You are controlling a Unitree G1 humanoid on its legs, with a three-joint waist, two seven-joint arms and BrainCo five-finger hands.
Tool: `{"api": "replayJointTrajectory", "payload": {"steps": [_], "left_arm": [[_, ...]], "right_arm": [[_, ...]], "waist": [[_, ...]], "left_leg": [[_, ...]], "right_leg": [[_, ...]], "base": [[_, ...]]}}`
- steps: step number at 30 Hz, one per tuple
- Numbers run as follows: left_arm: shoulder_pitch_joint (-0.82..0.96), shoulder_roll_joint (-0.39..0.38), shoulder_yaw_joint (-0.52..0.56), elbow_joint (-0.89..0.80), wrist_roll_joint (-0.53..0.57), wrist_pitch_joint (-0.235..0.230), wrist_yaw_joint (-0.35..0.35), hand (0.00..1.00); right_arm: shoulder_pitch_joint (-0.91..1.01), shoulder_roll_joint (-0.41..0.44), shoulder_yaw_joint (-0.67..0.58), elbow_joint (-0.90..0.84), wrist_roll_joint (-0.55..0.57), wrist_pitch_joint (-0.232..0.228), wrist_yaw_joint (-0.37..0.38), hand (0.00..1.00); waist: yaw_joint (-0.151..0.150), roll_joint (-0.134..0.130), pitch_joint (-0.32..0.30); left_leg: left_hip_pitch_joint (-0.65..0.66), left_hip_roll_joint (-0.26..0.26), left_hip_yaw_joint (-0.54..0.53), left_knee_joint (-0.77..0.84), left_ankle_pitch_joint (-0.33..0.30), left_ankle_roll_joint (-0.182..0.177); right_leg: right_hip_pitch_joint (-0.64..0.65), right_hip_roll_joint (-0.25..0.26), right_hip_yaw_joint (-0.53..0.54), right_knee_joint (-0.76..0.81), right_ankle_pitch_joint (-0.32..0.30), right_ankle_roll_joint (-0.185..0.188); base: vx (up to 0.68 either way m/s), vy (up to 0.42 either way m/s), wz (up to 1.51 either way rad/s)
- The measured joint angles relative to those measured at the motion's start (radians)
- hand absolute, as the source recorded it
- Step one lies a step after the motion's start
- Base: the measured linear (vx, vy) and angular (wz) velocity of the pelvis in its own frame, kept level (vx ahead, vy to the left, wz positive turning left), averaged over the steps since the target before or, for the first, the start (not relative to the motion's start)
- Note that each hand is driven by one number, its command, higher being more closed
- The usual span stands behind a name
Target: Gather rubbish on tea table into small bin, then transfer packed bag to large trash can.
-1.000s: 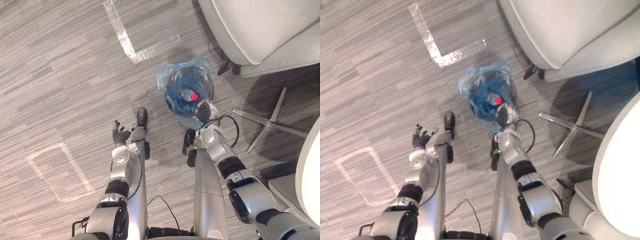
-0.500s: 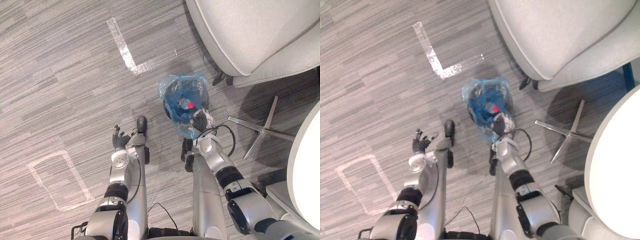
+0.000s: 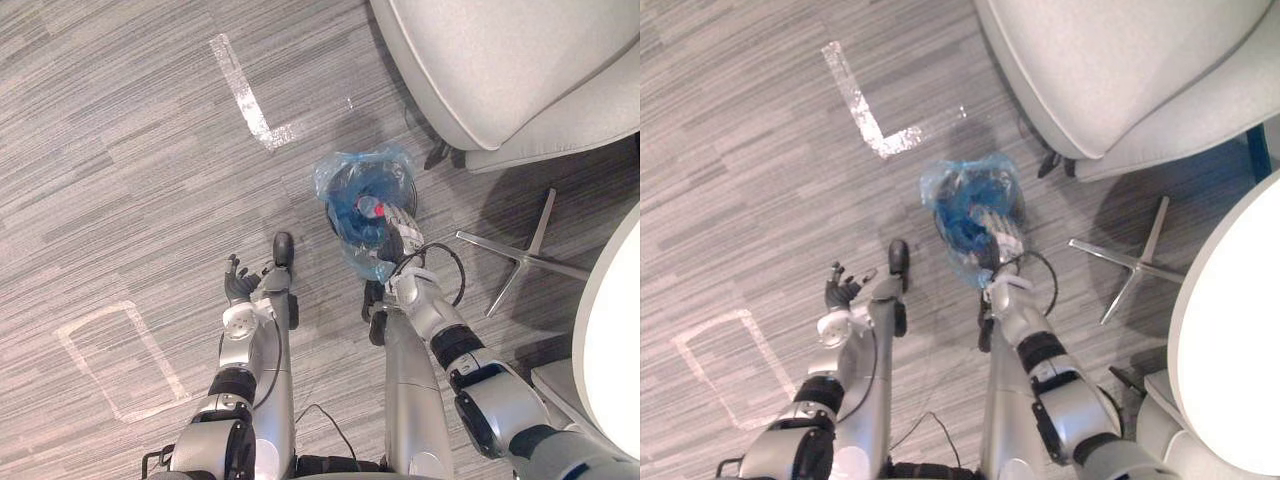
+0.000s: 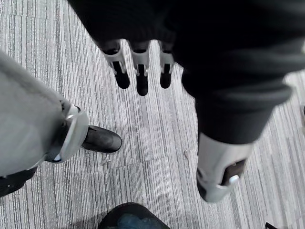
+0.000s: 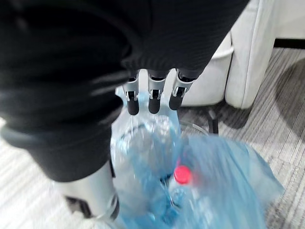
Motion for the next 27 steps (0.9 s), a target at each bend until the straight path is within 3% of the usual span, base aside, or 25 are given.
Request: {"api": "replayJointTrajectory", "payload": {"steps": [4,7,17,22,27], "left_arm": [[-0.002,0.030,-0.012,-0.003,0.000,-0.003,-0.001,0.00],[-0.002,0.033,-0.022,-0.006,-0.001,-0.002,-0.002,0.00],[-0.001,0.060,-0.080,-0.006,0.000,-0.003,-0.003,0.00],[-0.004,0.065,-0.086,-0.002,0.000,-0.005,-0.003,0.00],[-0.019,0.065,-0.074,0.002,-0.002,-0.016,-0.001,0.00]], "right_arm": [[0.028,-0.090,0.105,-0.129,-0.001,-0.031,0.047,0.00],[0.031,-0.129,0.140,-0.126,-0.003,-0.053,0.076,0.00],[0.033,-0.153,0.241,-0.076,-0.067,-0.090,0.120,0.00],[0.044,-0.133,0.245,0.001,-0.082,-0.083,0.123,0.00],[0.048,-0.078,0.168,0.090,-0.082,-0.040,0.110,0.00]], "waist": [[-0.004,-0.001,0.000],[-0.005,-0.001,0.000],[-0.006,-0.002,-0.001],[-0.007,-0.003,-0.002],[-0.006,-0.003,-0.002]], "left_leg": [[-0.042,0.012,0.002,0.000,0.003,0.003],[-0.045,0.010,0.005,0.003,0.006,-0.001],[-0.013,0.012,0.020,-0.007,0.002,0.005],[-0.013,0.012,0.020,-0.015,0.005,0.009],[-0.022,0.005,0.012,-0.022,0.009,0.010]], "right_leg": [[-0.030,0.012,0.004,-0.028,0.020,0.004],[-0.031,0.010,0.006,-0.030,0.023,0.006],[-0.010,0.013,0.015,-0.034,0.024,0.006],[-0.008,0.014,0.016,-0.050,0.034,0.010],[-0.014,0.008,0.011,-0.050,0.034,0.010]], "base": [[0.02,0.017,-0.08],[0.05,0.004,0.00],[0.01,-0.006,-0.02],[0.00,0.000,0.00],[0.02,-0.007,0.06]]}}
